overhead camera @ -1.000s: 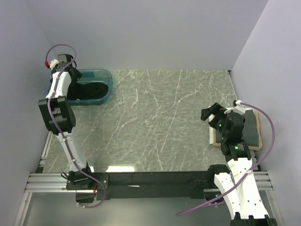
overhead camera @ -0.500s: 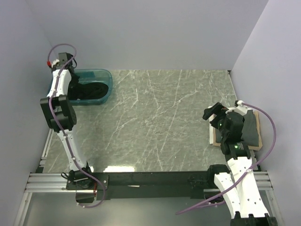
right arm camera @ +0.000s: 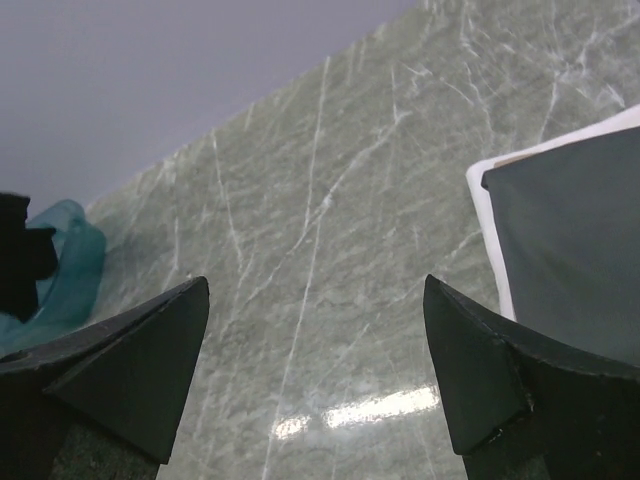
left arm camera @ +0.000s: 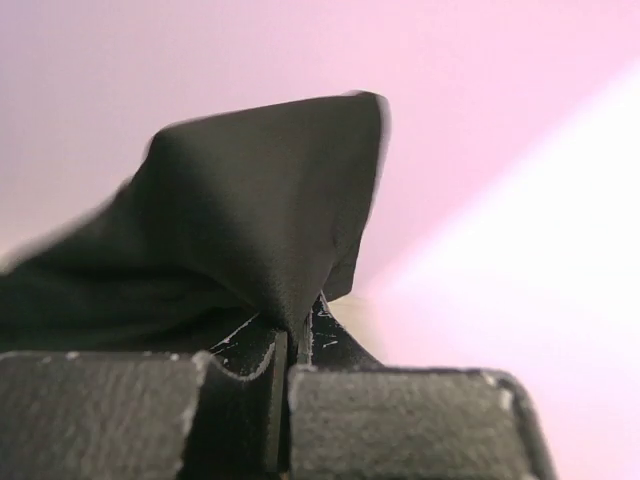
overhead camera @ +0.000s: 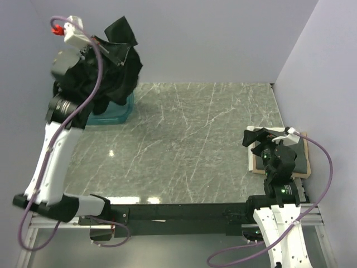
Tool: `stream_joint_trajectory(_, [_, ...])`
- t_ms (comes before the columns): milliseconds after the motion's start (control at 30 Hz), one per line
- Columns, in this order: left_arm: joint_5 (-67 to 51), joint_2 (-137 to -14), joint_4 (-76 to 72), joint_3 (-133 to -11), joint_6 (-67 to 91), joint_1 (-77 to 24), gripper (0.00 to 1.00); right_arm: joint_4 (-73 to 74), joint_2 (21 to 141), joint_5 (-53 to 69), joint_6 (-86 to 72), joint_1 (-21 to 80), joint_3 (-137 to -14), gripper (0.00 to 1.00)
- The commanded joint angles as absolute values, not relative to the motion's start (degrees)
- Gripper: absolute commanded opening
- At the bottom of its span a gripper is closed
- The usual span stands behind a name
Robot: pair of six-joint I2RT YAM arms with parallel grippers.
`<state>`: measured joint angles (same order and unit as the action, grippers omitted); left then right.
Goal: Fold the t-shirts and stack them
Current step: Grab the tshirt from the pile, then move the tshirt to the center of the board
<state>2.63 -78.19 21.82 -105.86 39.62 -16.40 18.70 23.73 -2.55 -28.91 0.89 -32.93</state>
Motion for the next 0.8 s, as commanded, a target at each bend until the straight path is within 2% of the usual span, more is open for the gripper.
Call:
stream_joint_trajectory(0, [-9.92, -73.66, 6.43, -103.27, 38.94, -21.34, 0.01, 15.64, 21.8, -1.58, -28.92, 1.06, -32.34, 0.93])
stream_joint_trajectory(100, [-12.22, -72.6, 3.87, -104.14, 37.36, -30.73, 0.01, 16.17, 21.36, -2.37, -29.0, 1.14, -32.26, 0.93])
stream_joint_trajectory(333, [-10.56, -76.28, 7.72, -104.59, 37.26, -34.89, 0.01, 18.72, 23.46, -2.81, -28.83, 1.14, -33.75, 0.92])
stream_joint_trajectory(500, [4.98, -76.82, 8.79, -92.15, 38.49, -34.89, 0.01, 20.39, 26.89, -0.97, -28.83, 1.14, -34.89, 0.92])
stream_joint_trajectory(533, [11.1, -76.82, 9.4, -89.93, 39.02, -34.89, 0.01, 20.74, 27.33, -0.44, -28.83, 1.14, -35.07, 0.92])
stream_joint_trajectory(633, [19.38, -77.34, 9.75, -80.79, 41.57, -34.89, 0.01, 22.76, 28.91, -0.18, -28.83, 1.05, -35.33, 0.92])
stream_joint_trajectory(767, [27.5, -79.1, 15.1, -72.79, 48.32, -34.81, 0.01, 25.57, 31.46, 6.05, -28.56, 1.23, -34.89, 0.92])
